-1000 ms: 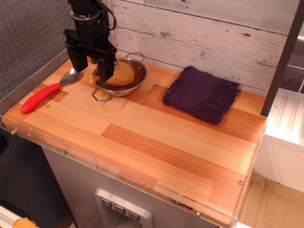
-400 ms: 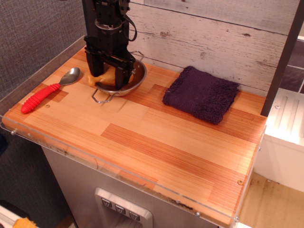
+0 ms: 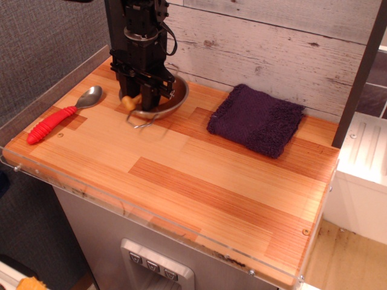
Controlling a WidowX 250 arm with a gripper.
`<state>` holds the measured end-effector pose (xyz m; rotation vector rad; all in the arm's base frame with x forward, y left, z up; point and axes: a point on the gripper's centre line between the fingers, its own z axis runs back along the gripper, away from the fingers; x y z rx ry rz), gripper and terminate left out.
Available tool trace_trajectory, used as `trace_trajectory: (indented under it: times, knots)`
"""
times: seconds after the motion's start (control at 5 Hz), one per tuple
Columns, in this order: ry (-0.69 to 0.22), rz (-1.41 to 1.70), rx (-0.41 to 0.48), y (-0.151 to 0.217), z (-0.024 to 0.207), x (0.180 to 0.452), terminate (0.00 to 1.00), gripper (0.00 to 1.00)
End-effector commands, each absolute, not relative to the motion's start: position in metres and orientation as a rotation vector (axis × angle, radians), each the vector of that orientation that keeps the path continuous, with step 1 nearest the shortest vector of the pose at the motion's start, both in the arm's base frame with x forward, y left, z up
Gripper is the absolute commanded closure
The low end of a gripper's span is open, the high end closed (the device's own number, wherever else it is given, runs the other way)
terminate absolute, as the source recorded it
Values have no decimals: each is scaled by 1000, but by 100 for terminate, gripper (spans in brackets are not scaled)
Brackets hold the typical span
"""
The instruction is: Put the chicken leg under the purple cloth
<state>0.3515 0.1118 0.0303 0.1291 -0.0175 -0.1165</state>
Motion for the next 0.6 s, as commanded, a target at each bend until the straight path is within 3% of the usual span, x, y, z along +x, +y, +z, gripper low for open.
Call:
trace_trajectory:
  times: [0.0,0.2,0.4]
  knots:
    - [-65,-121,156,113,52,355,0,100]
    - [-112,-94,173,116,72,350,0,100]
    - [-167,-55,244,107,102,332,0,100]
